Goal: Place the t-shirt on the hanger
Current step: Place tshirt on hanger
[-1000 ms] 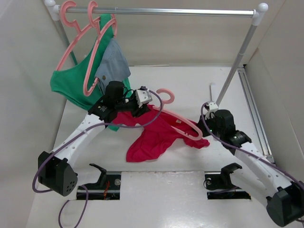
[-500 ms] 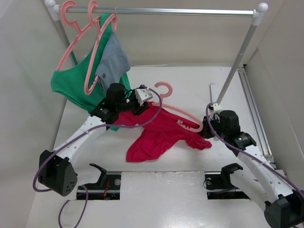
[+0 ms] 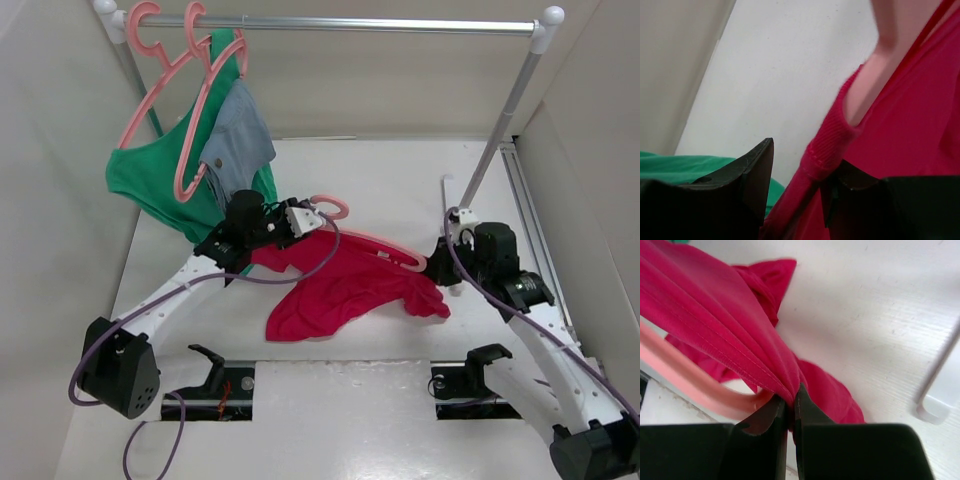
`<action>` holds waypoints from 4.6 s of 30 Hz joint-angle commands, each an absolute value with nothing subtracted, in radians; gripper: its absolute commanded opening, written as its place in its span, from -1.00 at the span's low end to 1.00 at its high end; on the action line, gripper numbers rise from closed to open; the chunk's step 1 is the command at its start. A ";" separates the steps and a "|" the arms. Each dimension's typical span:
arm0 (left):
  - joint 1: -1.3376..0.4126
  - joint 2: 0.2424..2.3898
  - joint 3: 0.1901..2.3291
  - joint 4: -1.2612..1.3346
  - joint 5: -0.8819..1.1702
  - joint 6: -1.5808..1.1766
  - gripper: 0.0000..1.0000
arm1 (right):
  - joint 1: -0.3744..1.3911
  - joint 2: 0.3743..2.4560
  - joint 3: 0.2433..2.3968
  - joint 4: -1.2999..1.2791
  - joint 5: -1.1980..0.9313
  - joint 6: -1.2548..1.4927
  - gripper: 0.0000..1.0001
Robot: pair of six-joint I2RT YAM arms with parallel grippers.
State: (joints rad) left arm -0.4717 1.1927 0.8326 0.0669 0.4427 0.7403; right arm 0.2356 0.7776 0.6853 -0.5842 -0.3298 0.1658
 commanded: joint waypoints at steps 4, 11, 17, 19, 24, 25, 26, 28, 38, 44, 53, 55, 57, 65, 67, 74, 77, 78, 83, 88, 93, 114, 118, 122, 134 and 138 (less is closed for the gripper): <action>-0.437 1.135 0.804 0.109 0.164 0.981 -1.00 | 0.178 0.788 0.889 -0.828 0.046 0.114 -1.00; -0.479 1.135 0.822 -0.006 0.249 1.037 -1.00 | 0.287 1.006 1.014 -0.911 0.084 -0.052 -1.00; -0.489 1.155 0.822 0.008 0.143 1.037 -1.00 | 0.302 1.098 1.037 -0.965 0.140 -0.075 -1.00; -0.489 1.178 0.833 0.008 0.095 1.037 -1.00 | 0.272 1.049 1.037 -0.965 0.129 -0.075 -1.00; -0.489 1.178 0.821 0.026 0.054 1.078 -1.00 | 0.157 0.986 1.089 -1.031 0.218 -0.087 -1.00; -0.489 1.190 0.821 0.026 0.054 1.078 -1.00 | 0.144 0.977 1.104 -1.043 0.227 -0.112 -1.00; -0.489 1.190 0.821 0.026 0.043 1.078 -1.00 | 0.131 0.977 1.104 -1.043 0.227 -0.121 -1.00; -0.489 1.213 0.821 0.017 0.032 1.088 -1.00 | 0.121 0.977 1.117 -1.043 0.218 -0.130 -1.00; -0.489 1.222 0.923 -0.165 0.343 1.040 -1.00 | 0.160 1.008 1.052 -0.934 -0.040 -0.207 -1.00; -0.499 1.290 0.969 -0.161 0.621 0.904 -0.69 | 0.199 0.989 0.977 -0.838 -0.167 -0.200 -1.00; -0.604 1.364 0.989 -0.031 0.649 0.908 -0.07 | 0.342 0.971 0.899 -0.788 -0.155 -0.088 -1.00; -0.615 1.397 1.008 0.062 0.690 0.926 0.11 | 0.342 0.971 0.890 -0.788 -0.155 -0.087 -1.00; -0.615 1.481 1.037 0.129 0.721 0.927 0.39 | 0.342 0.971 0.881 -0.764 -0.179 -0.087 -1.00; -0.699 1.769 1.206 0.076 0.624 0.975 0.62 | 0.342 0.971 0.853 -0.718 -0.224 -0.078 -1.00; -0.690 1.787 1.233 -0.064 0.644 1.085 0.45 | 0.342 0.962 0.844 -0.718 -0.224 -0.069 -1.00; -0.634 1.836 1.316 -0.458 0.612 1.472 0.30 | 0.342 1.017 0.844 -0.695 -0.255 -0.104 -1.00; -0.634 1.854 1.304 -0.468 0.612 1.486 0.30 | 0.342 1.040 0.854 -0.695 -0.255 -0.115 -1.00; -0.634 1.864 1.304 -0.468 0.612 1.486 0.30 | 0.342 1.040 0.865 -0.695 -0.255 -0.115 -1.00; -0.634 1.884 1.304 -0.538 0.611 1.532 0.36 | 0.333 1.049 0.865 -0.695 -0.245 -0.126 -1.00; -0.667 1.905 1.295 -0.398 0.551 1.380 0.36 | 0.324 1.049 0.865 -0.695 -0.256 -0.126 -1.00; -0.696 1.925 1.201 -0.308 0.349 1.397 -0.06 | 0.324 1.049 0.865 -0.707 -0.256 -0.135 -1.00; -0.681 1.827 1.482 -0.535 0.265 1.040 -1.00 | 0.350 1.019 0.867 -0.715 -0.288 -0.135 0.07; -0.690 1.787 1.480 -0.606 0.256 1.022 -1.00 | 0.439 0.997 0.879 -0.621 -0.258 -0.135 0.99; -0.710 1.746 1.439 -0.606 0.232 1.022 -1.00 | 0.578 0.979 0.928 -0.506 -0.183 -0.181 1.00; -0.698 1.709 1.439 -0.617 0.253 0.969 -1.00 | 0.558 1.167 0.801 -0.233 -0.084 -0.169 0.97; -0.676 1.700 1.430 -0.627 0.305 0.937 -1.00 | 0.526 1.103 0.735 -0.146 -0.129 -0.127 0.97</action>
